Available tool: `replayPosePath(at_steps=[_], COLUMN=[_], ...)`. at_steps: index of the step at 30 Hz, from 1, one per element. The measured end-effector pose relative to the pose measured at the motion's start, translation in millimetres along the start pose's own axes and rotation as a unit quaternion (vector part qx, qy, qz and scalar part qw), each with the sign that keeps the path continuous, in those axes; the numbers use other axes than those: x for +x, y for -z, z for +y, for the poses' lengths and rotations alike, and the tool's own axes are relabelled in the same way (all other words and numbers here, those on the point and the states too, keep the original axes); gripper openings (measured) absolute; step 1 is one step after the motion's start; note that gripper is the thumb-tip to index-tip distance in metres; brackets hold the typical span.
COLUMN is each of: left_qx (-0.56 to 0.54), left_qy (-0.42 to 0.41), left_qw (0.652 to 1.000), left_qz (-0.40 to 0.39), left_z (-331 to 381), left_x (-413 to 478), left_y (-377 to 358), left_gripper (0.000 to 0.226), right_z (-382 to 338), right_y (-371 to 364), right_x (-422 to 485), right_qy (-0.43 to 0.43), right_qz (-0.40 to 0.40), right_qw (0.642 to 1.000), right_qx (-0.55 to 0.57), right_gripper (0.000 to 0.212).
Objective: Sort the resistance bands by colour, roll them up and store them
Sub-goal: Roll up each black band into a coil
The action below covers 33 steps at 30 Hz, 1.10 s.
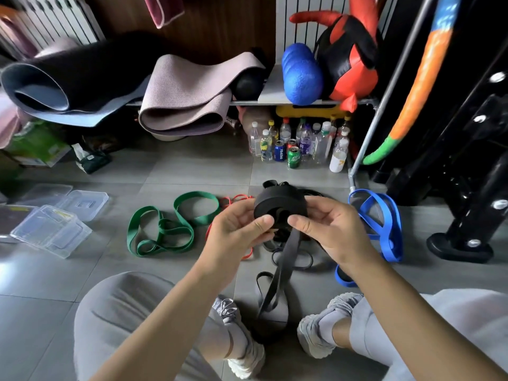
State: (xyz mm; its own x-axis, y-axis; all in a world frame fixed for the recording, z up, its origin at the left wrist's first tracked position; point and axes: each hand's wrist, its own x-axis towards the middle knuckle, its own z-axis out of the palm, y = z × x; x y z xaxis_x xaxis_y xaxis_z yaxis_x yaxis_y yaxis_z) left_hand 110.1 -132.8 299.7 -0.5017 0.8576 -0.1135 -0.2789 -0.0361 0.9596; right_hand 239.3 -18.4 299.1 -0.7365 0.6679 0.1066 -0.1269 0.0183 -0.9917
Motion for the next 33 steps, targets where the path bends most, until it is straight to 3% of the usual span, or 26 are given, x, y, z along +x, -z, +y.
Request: replayPosePath(at_steps=[1, 3, 5, 6, 7, 9, 11, 15, 19, 23, 28, 33], left_qx=[0.040, 0.261, 0.515, 0.592, 0.631, 0.651, 0.641, 0.550, 0.396, 0.203, -0.027, -0.140], left_qy=[0.010, -0.021, -0.090, -0.130, -0.160, -0.191, -0.175, -0.141, -0.133, -0.114, -0.043, -0.010], left_qw=[0.999, 0.965, 0.852, 0.794, 0.756, 0.727, 0.739, 0.820, 0.908, 0.971, 0.998, 0.989], left_qz=[0.001, -0.006, -0.032, -0.048, -0.071, -0.108, -0.113, -0.076, -0.035, -0.048, -0.030, -0.037], left_z=[-1, 5, 15, 22, 28, 40, 48, 54, 43, 32, 32, 26], left_x=[1, 5, 7, 8, 9, 10, 12, 13, 7, 5, 5, 10], left_y=[0, 4, 5, 4, 1, -7, -8, -1, 6, 12, 6, -8], left_gripper=[0.026, 0.032, 0.047, 0.053, 0.053, 0.037, 0.026, 0.025, 0.049, 0.028, 0.021, 0.029], right_z=[1, 3, 2, 1, -1, -5, -11, -18, -22, -22, -17, -12], right_y=[2, 7, 9, 8, 7, 3, 1, 7, 9, 13, 11, 5], right_x=[0, -1, 1, 1, 2, 4, 5, 5, 3, 6, 5, 9], right_qy=[-0.001, 0.002, 0.000, 0.004, 0.016, 0.054, 0.057, 0.014, 0.015, 0.043, 0.021, 0.027], right_qz=[0.001, -0.009, -0.030, -0.046, -0.063, -0.077, -0.062, -0.059, -0.075, -0.062, -0.074, 0.005], right_qw=[1.000, 0.993, 0.973, 0.961, 0.949, 0.924, 0.923, 0.945, 0.951, 0.965, 0.993, 0.999], right_qx=[-0.022, -0.116, -0.228, -0.272, -0.309, -0.372, -0.375, -0.321, -0.299, -0.251, -0.095, 0.025], right_gripper=[0.032, 0.033, 0.031, 0.027, 0.023, 0.019, 0.019, 0.028, 0.027, 0.032, 0.034, 0.025])
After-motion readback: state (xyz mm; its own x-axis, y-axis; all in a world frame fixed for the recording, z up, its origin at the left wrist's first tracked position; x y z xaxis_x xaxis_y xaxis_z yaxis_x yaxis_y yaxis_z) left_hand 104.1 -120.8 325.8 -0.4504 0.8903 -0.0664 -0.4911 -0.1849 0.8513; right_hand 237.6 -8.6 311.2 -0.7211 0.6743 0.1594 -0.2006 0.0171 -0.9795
